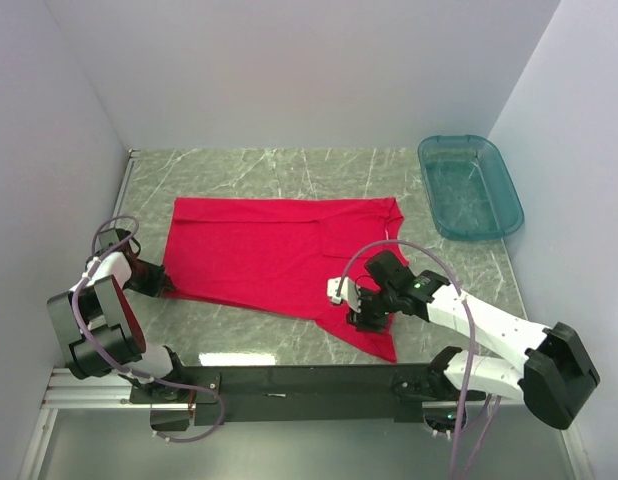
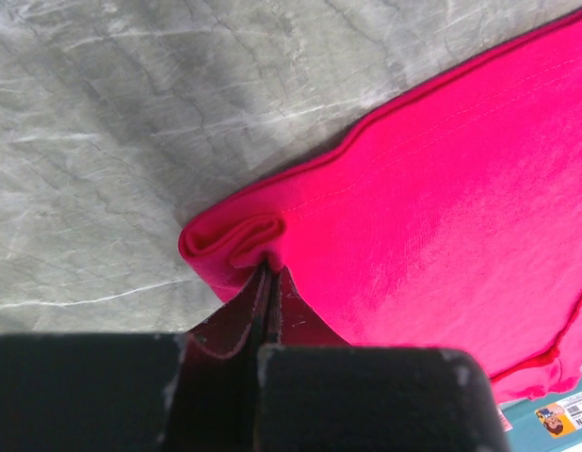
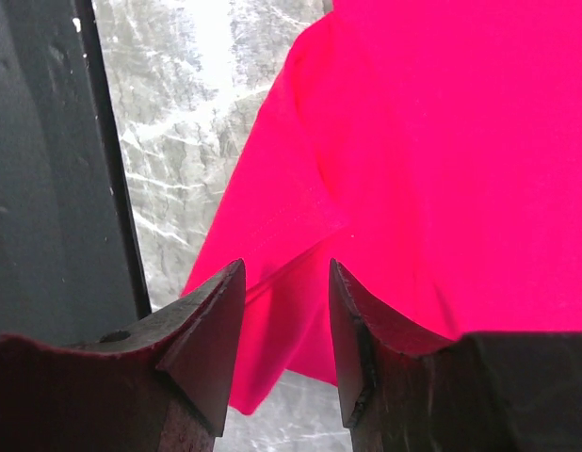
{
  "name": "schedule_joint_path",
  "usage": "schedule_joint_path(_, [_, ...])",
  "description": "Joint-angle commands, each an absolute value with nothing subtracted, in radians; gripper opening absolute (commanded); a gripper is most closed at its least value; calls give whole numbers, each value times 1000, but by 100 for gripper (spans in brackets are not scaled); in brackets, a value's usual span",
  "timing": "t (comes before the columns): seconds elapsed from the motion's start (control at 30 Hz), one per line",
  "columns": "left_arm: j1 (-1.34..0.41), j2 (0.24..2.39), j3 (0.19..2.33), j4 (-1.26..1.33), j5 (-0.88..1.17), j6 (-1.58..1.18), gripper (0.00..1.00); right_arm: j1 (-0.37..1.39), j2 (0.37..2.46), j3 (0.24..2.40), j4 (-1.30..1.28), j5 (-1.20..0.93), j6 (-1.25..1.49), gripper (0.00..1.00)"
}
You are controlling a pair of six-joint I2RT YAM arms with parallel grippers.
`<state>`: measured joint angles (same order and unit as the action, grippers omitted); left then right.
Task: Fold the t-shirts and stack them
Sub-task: Fold the tshirt
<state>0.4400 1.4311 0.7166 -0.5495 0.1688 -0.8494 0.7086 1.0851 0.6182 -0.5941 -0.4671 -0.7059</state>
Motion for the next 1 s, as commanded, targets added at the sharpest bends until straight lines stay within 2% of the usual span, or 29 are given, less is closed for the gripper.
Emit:
schedule_joint_path(0.0, [446, 1419, 721, -528, 179, -821, 0, 706, 1112, 667, -569, -489, -657, 48])
schedule_joint_path(0.3, [445, 1417, 721, -528, 186, -821, 0, 704, 1198, 693, -669, -476, -684, 46])
schedule_joint_path(0.97, [445, 1414, 716, -525, 192, -821, 0, 744, 1347, 710, -683, -480, -678, 42])
